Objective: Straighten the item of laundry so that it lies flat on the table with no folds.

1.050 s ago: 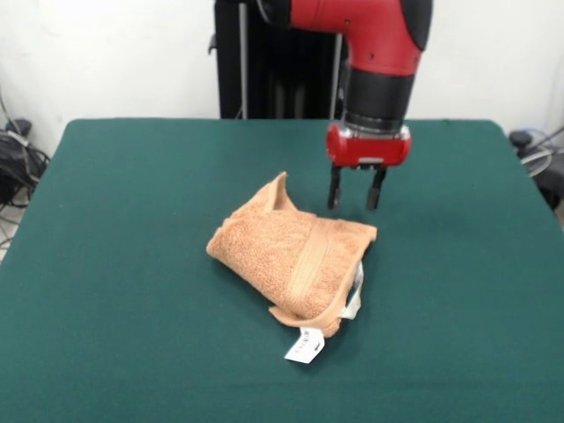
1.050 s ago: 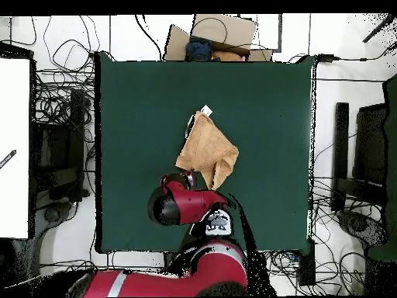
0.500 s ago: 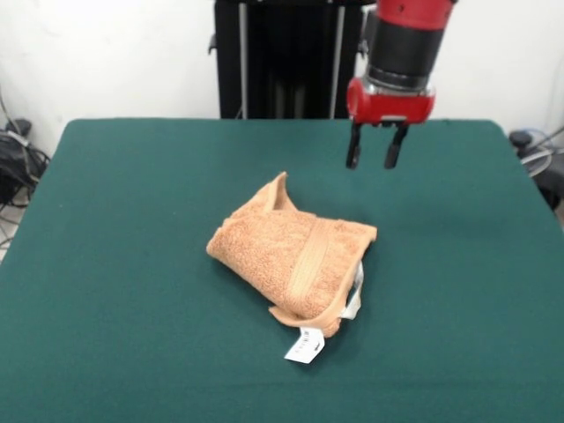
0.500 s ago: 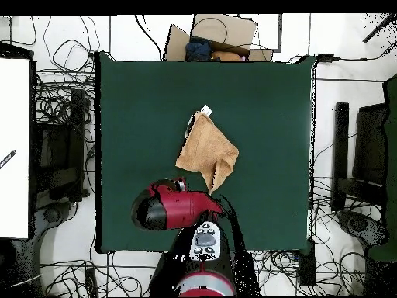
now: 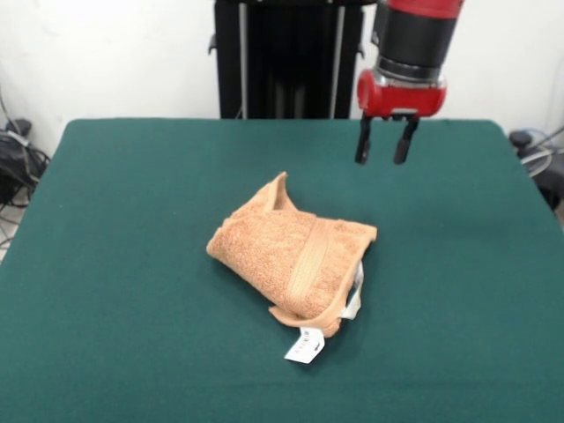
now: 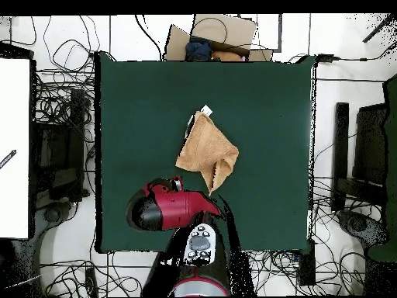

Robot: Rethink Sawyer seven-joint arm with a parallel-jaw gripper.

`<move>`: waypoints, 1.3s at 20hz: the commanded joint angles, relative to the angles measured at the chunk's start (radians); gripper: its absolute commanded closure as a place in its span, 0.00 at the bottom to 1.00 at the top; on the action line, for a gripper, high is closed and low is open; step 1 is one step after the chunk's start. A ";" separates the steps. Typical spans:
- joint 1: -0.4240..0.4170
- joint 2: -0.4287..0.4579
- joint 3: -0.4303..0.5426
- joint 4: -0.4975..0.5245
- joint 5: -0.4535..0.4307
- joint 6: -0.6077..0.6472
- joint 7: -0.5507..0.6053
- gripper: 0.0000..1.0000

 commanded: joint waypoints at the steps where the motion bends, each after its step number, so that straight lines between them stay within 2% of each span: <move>1: 0.026 0.129 0.018 -0.015 0.019 -0.098 0.209 0.00; 12: 0.069 0.287 -0.019 -0.093 0.045 -0.230 0.203 0.00; 20: 0.101 0.337 -0.053 -0.133 0.079 -0.273 0.199 0.00; 26: 0.082 0.319 -0.054 -0.126 0.068 -0.258 0.188 0.00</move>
